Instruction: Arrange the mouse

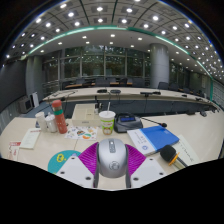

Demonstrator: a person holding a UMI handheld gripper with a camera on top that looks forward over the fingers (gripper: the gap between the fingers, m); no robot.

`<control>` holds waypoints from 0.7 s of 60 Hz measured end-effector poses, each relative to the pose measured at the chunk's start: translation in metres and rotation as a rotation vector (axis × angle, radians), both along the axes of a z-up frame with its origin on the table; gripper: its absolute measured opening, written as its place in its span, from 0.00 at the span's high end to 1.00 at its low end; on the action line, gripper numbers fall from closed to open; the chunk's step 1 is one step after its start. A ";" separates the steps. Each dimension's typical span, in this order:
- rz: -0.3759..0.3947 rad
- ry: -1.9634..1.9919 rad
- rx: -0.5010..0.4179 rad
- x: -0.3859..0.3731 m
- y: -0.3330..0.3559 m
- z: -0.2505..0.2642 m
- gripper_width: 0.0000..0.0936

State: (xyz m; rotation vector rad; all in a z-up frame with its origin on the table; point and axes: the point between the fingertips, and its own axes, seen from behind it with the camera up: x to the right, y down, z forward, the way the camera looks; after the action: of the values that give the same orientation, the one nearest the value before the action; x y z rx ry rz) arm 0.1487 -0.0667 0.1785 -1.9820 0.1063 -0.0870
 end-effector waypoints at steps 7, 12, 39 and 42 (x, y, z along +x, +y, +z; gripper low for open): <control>0.021 0.042 0.037 -0.071 0.030 0.021 0.61; 0.042 0.057 -0.004 -0.122 0.047 -0.004 0.61; 0.033 0.041 -0.264 -0.202 0.068 -0.191 0.48; 0.036 0.034 -0.257 -0.200 0.066 -0.187 0.43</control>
State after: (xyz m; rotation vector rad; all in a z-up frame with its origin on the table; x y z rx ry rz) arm -0.0512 -0.0005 -0.0081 -2.2415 0.0840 -0.0454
